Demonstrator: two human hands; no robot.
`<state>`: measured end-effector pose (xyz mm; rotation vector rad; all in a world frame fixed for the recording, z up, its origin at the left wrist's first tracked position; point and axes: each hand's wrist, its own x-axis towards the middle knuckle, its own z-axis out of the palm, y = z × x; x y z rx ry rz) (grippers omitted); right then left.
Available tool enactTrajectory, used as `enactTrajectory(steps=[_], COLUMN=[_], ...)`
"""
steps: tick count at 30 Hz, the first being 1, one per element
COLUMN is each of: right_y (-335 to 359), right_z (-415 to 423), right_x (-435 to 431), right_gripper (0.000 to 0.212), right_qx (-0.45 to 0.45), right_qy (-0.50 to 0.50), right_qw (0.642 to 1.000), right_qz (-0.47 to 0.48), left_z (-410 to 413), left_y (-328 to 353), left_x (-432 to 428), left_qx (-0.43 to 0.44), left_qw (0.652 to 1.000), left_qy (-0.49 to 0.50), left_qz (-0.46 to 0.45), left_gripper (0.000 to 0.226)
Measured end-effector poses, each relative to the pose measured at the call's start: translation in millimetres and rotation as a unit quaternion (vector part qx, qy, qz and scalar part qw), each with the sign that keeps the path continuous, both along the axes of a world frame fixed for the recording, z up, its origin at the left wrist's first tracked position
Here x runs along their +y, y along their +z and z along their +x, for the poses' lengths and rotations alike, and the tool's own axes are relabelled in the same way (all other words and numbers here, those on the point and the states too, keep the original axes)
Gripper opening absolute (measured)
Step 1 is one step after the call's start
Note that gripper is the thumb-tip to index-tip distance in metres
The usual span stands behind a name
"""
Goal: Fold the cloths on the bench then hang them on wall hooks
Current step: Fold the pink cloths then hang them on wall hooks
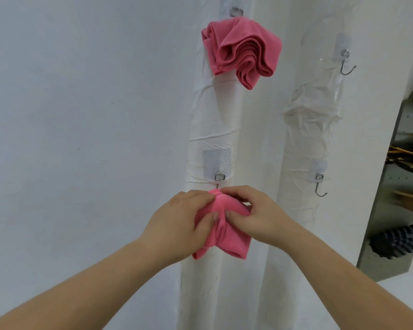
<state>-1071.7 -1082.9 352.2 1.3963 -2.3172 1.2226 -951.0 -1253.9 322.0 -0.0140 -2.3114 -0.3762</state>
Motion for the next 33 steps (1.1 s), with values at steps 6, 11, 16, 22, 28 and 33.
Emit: enactTrajectory(steps=[6,11,16,22,28,33], right_y=[21,17,-25,-124,-229,-286], right_z=[6,14,43,88,148,224], right_x=[11,21,45,73,86,107], right_gripper=[0.042,0.029,0.016,0.009,0.019,0.023], right_qx=[-0.010,0.039,0.007,-0.154,-0.317,-0.399], right_qy=[-0.037,-0.097,-0.183,-0.249,-0.280,-0.340], right_qw=[0.999,0.994,0.970,0.947,0.906,0.851], right_qz=[0.008,-0.030,-0.158,-0.129,0.012,0.027], left_z=[15,29,56,84,103,139], left_y=[15,7,-33,-117,-196,-258], left_x=[1,-3,7,38,58,85], left_qx=[-0.002,0.028,0.070,-0.022,-0.190,-0.322], left_qw=[1.000,0.998,0.979,0.941,0.904,0.864], left_qy=[0.025,0.031,0.008,-0.085,-0.136,-0.183], left_qz=[0.011,0.044,0.192,0.328,0.359,0.341], left_gripper=[0.055,0.032,0.008,0.018,0.018,0.011])
